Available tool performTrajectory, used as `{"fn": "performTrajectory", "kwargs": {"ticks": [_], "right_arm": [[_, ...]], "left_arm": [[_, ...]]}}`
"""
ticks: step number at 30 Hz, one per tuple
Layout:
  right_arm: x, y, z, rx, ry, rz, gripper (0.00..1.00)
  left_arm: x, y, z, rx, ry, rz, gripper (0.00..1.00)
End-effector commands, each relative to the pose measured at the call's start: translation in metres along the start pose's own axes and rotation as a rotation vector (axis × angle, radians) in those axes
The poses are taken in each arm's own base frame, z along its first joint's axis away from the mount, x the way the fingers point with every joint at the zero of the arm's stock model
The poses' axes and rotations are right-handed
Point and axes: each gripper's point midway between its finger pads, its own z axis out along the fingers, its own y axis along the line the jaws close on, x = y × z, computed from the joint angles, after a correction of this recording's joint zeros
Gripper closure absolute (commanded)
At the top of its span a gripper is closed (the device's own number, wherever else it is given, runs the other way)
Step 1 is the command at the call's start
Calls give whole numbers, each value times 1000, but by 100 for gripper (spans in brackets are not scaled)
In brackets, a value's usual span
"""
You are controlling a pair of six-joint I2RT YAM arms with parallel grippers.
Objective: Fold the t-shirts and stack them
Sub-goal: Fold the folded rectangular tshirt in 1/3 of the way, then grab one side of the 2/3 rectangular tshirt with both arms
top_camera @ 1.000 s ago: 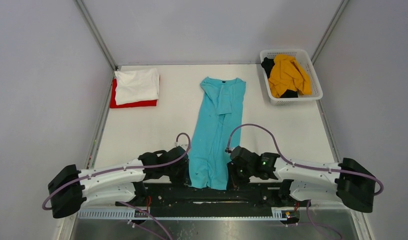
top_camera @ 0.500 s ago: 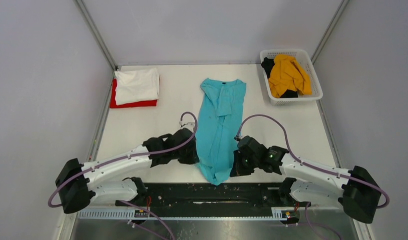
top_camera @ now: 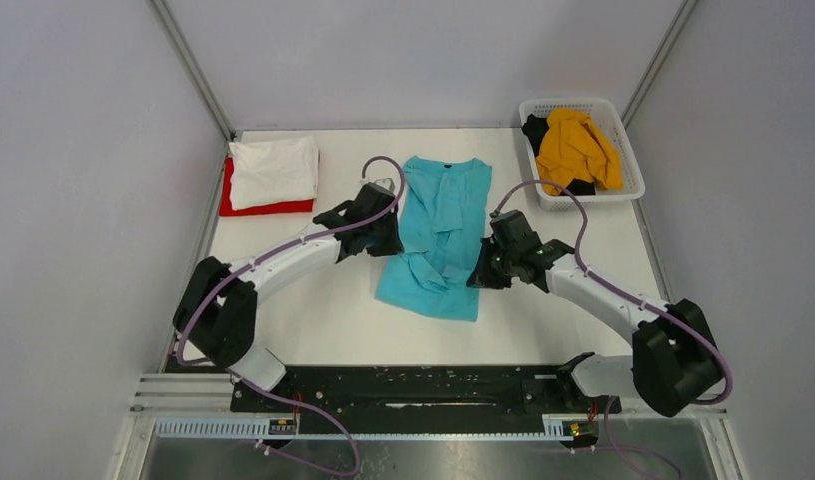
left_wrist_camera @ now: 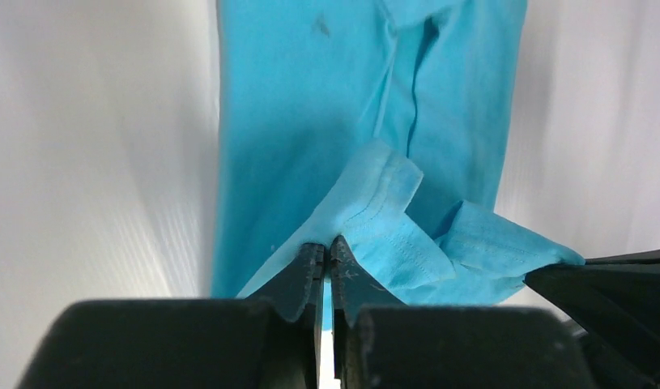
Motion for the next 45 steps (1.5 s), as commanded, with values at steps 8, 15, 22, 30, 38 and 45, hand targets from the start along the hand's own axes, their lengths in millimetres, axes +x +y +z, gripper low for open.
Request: {"fn": "performTrajectory", "kwargs": {"ticks": [8,15,22,30,38,45], "right_arm": [[-82,0,21,-25,-48,68,98],[-115,-13,48,-19,-40,70,83],[-153,-21,54,-20,-96,78,17],[-105,-36,33,-16,-94,38,3],[-8,-39,34,39,58,-17,8],[32,-49,38,81,111,-14,27]], "left_arm": [[-77,-17,48,81,-37,61,100],[-92,2,77,60,1,25,90],[-113,-5,69,121,-9,34,10],[-45,14,30,157,28,-55,1],[29,55,10,83,85,-153,14],[63,60,27,69,154,-170,39]]}}
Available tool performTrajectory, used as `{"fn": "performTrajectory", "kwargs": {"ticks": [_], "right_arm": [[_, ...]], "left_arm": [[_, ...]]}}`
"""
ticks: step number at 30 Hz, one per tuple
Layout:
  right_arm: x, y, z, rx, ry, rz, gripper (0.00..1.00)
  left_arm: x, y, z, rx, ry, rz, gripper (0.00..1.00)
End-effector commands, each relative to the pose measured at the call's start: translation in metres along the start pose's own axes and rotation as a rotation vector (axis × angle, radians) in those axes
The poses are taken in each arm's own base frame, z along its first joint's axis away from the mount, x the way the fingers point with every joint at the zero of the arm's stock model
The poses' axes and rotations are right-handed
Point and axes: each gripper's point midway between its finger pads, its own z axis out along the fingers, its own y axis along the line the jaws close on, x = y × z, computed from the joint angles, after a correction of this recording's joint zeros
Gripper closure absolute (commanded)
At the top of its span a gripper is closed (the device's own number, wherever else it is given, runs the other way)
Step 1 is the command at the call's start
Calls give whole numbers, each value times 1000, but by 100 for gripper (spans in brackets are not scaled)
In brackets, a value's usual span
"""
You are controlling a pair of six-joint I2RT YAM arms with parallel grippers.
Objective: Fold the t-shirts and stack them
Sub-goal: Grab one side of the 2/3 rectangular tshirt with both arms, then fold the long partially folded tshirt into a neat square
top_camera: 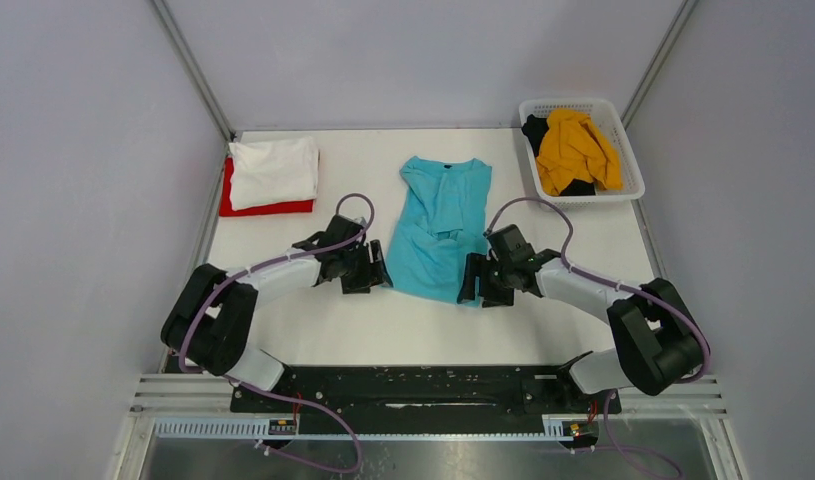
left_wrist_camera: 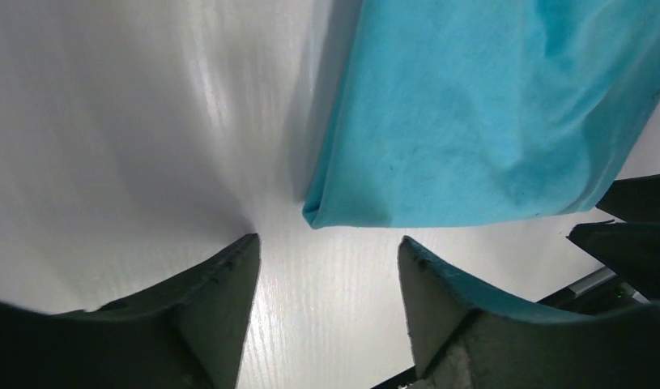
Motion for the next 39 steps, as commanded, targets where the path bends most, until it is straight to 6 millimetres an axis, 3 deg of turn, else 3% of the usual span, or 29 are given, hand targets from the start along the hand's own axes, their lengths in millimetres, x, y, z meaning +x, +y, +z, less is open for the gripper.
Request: {"fn": "performTrajectory", "kwargs": {"ticks": [1,9,12,18,23,29,35,39], "right_arm": [[12,-14,4,60,-5,29,30],[15,-20,15,86,-4,22,55],[17,-21,17,90,14,20,69],[28,-19,9,58,39,0,100],[63,5,-18,-125,152,-43,100],[96,52,-77,-428,241,-129,100],[91,102,-135,-717,178,-172,100],[69,118,-145,-774,129,-164,100]], "left_arm": [[-7,-12,13,33,-32,7,43],[7,-3,33,-9,17,14,68],[6,-4,39,-12,28,8,99],[13,2,28,-13,10,8,100],[42,-5,-8,55,-8,53,100],[73,-14,-68,160,-50,97,100],[63,-40,-126,321,-213,141,100],[32,-49,-145,307,-355,135,100]]}}
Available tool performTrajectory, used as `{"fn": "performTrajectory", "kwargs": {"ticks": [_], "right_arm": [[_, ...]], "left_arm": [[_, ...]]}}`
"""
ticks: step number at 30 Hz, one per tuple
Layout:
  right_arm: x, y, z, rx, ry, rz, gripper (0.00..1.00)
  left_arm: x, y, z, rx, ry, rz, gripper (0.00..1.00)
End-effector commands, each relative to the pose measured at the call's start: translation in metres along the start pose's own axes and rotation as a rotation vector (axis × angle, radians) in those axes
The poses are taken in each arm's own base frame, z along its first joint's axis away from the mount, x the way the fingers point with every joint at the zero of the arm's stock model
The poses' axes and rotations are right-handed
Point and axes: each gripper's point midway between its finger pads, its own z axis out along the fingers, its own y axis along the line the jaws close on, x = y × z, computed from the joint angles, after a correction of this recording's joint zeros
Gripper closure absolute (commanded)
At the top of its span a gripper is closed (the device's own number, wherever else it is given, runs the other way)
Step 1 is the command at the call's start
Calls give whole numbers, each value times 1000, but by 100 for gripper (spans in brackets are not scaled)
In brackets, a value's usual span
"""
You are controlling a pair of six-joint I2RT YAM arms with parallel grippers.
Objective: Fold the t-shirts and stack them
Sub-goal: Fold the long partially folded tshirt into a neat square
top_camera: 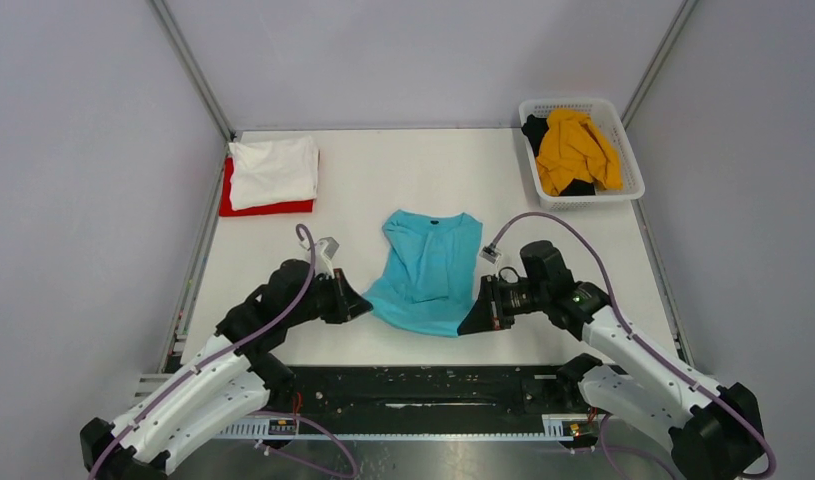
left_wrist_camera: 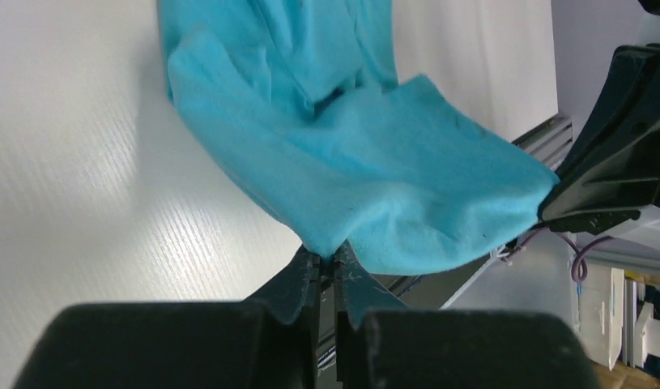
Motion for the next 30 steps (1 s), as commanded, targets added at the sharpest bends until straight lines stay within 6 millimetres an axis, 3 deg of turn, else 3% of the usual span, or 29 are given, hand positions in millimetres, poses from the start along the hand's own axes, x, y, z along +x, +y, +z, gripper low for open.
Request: {"fn": "performTrajectory", "kwargs": {"ticks": [1,6,15,23,30], "right_arm": [[-26,41,-8,-149,-23,-11,100],[-73,35,-17,-155,-149,13,100],[-137,0,-23,-130,-268,90,100],[-181,-50,-31,-109,-335,218,100],[-223,-96,-35,-88,-408,320,100]], "left_arm": [[-46,-12,-10,-46,-155,7,100],[-102,-20,-14,-114,-320,17,100],[-165,-16,16,-175,-346,26,100],[-209,-1,69,-209,-287,27,100],[-244,7,131,-207,-216,39,100]]}}
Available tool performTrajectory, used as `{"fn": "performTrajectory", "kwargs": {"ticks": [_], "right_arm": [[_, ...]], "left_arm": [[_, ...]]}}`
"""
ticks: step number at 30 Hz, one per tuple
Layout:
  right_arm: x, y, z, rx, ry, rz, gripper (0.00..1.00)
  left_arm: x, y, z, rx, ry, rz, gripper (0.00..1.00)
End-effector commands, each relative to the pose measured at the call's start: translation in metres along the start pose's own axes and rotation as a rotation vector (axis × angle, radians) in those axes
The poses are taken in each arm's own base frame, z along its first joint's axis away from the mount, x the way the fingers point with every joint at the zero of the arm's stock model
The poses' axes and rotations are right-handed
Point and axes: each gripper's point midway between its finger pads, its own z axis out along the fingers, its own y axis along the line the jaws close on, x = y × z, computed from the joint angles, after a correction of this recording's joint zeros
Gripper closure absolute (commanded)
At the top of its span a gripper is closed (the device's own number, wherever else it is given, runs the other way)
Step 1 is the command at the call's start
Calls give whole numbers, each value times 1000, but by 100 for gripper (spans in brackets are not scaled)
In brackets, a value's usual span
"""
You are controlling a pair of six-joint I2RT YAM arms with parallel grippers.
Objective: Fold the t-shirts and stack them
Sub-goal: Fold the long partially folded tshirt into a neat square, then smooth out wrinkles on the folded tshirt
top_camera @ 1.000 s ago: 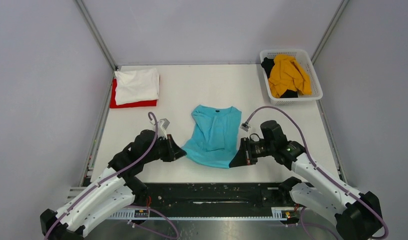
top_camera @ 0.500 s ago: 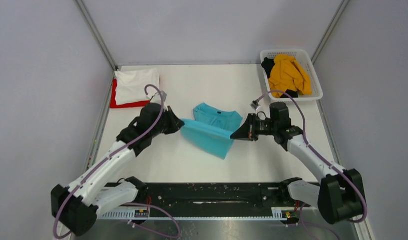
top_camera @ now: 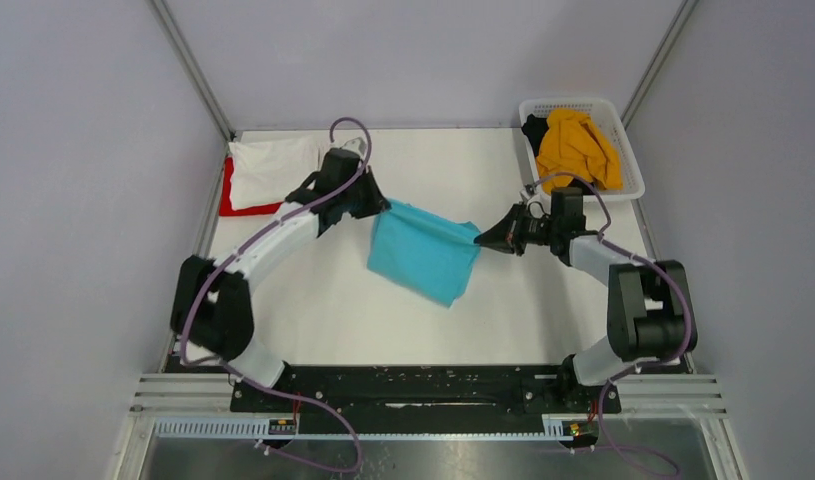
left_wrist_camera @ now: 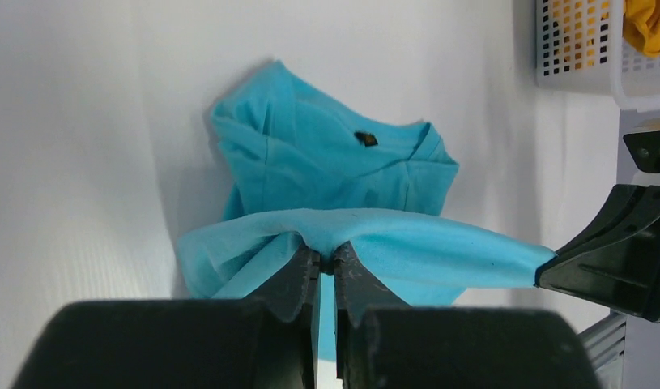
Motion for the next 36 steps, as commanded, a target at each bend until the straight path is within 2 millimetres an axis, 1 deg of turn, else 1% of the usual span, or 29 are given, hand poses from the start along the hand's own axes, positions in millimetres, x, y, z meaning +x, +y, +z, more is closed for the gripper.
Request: {"fn": "performTrajectory", "kwargs": {"ticks": [1,2,4,5,6,7,10,11,12,13,14,15,16,17,18,19,20,23,26,28,29,30,31,32,34,36], "right_arm": [[-45,3,6,-44,-58,-5,100],[-52,0,8,-41,-65,0,100],[-72,-14,14,-14,-90,21,100],[-81,-20,18,0,-95,34,100],[-89,-26,22,5,-93,46,100],[-97,-32,28,12,-92,60,100],[-114,-53,37,78,-118,85,95],[-120,-58,38,111,-138,73,90],[-125,-64,38,153,-155,61,81],[-129,-70,35,204,-166,62,70],[-132,-71,33,240,-172,51,57],[-135,-71,29,269,-180,35,46],[-135,-71,25,299,-187,22,38],[-136,-69,21,321,-198,4,32],[-136,-69,16,344,-210,-11,23],[-136,-68,11,368,-222,-28,9],[-135,-64,7,380,-230,-46,2],[-127,-50,4,367,-223,-100,0],[-111,-35,10,359,-178,-168,1],[-98,-27,16,362,-150,-205,1],[-91,-24,19,363,-139,-222,1],[-83,-21,24,366,-125,-235,1],[-75,-19,30,368,-110,-248,1],[-65,-17,37,364,-86,-258,1],[-48,-16,54,344,-43,-265,1],[-35,-20,67,336,-8,-245,0]], "left_arm": [[-47,-16,32,40,-71,45,100],[-49,-14,45,32,-59,47,100],[-50,-8,70,7,-33,45,100],[-47,-2,88,-14,-6,43,100],[-51,-2,93,-20,-4,43,100],[-47,7,111,-46,22,40,100],[-48,14,142,-65,56,28,100],[-48,15,151,-67,71,23,100],[-52,14,157,-61,72,23,96],[-60,10,161,-51,63,23,82],[-62,8,164,-48,69,22,65],[-66,5,165,-36,70,23,49],[-69,0,164,-22,65,23,36],[-73,-4,161,-9,60,24,28],[-74,-8,157,6,55,28,21],[-76,-12,151,23,48,30,10],[-77,-16,145,36,42,29,2],[-72,-26,121,94,33,17,1],[-57,-35,105,161,60,6,1],[-44,-36,97,185,85,-5,1],[-31,-34,97,194,107,-21,1],[-27,-39,94,224,113,-28,1],[-13,-37,95,241,140,-38,1],[-5,-37,97,249,153,-46,1],[11,-30,103,232,186,-62,1],[29,-23,108,218,231,-83,1]]}}
